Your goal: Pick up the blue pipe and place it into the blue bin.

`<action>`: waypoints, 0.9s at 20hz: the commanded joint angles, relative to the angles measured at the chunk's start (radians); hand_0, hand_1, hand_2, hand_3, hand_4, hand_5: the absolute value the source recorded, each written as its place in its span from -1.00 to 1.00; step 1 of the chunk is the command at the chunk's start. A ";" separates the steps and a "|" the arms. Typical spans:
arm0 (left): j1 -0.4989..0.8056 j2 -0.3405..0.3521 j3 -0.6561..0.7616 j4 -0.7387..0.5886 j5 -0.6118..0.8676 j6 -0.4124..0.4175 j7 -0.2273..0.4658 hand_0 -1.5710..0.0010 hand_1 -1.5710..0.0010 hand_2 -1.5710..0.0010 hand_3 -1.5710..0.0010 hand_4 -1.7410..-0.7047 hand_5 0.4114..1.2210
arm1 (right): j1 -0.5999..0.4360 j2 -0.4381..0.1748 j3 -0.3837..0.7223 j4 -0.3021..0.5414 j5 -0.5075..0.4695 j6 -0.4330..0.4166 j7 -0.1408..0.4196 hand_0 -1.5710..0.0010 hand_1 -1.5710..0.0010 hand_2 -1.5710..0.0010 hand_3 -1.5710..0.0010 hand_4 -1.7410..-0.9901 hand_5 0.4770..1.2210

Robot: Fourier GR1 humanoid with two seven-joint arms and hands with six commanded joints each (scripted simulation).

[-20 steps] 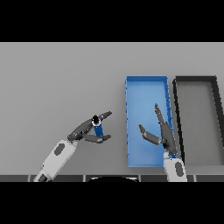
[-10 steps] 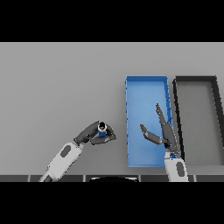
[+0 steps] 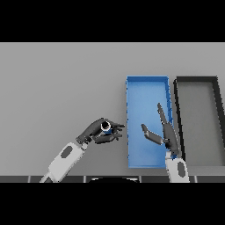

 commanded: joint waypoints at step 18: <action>-0.026 -0.002 -0.017 -0.057 -0.027 0.000 0.122 -1.00 -1.00 -1.00 -0.90 -1.00 1.00 | 0.016 -0.073 -0.031 -0.149 -0.283 0.197 -0.048 1.00 1.00 1.00 1.00 0.36 -0.74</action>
